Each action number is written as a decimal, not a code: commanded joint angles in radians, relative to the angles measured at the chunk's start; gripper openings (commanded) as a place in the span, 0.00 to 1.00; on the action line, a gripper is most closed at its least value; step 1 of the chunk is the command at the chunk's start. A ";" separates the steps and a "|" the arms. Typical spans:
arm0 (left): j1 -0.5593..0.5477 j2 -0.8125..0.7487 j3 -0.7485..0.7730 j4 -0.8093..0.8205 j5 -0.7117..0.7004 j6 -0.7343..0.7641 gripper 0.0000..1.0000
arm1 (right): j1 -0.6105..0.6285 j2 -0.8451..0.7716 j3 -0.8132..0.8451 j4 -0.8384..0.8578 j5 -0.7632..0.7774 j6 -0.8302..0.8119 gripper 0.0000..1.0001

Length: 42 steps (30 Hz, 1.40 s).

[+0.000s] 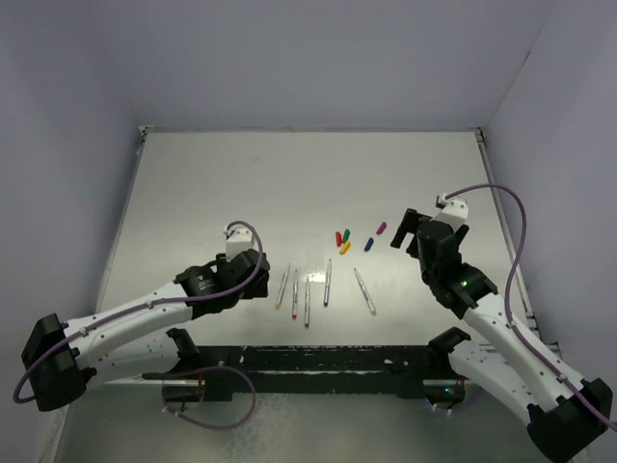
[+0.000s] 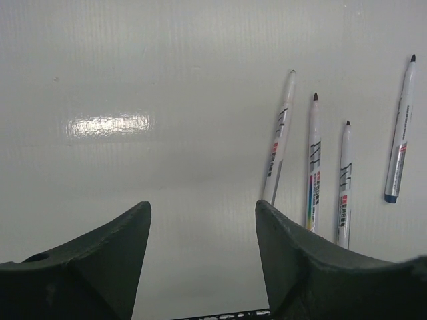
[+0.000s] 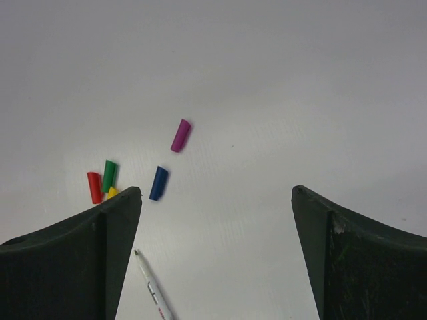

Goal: Insert the pens into the pen caps

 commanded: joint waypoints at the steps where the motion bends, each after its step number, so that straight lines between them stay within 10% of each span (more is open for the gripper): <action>1: 0.004 -0.005 0.020 0.075 0.026 -0.016 0.68 | 0.005 0.008 0.000 0.018 -0.114 0.086 0.91; 11: 0.004 -0.008 -0.046 0.175 0.067 0.012 0.69 | 0.103 0.138 0.017 0.054 -0.096 0.136 0.74; 22: 0.004 0.179 0.023 0.218 0.093 0.089 0.62 | 0.185 0.253 0.034 0.128 -0.046 0.143 0.80; 28: 0.004 0.201 0.029 0.233 0.109 0.103 0.58 | 0.182 0.266 0.043 0.140 -0.016 0.104 1.00; 42: 0.004 0.326 0.129 0.181 0.160 0.148 0.37 | 0.177 0.226 0.014 0.171 0.042 0.124 1.00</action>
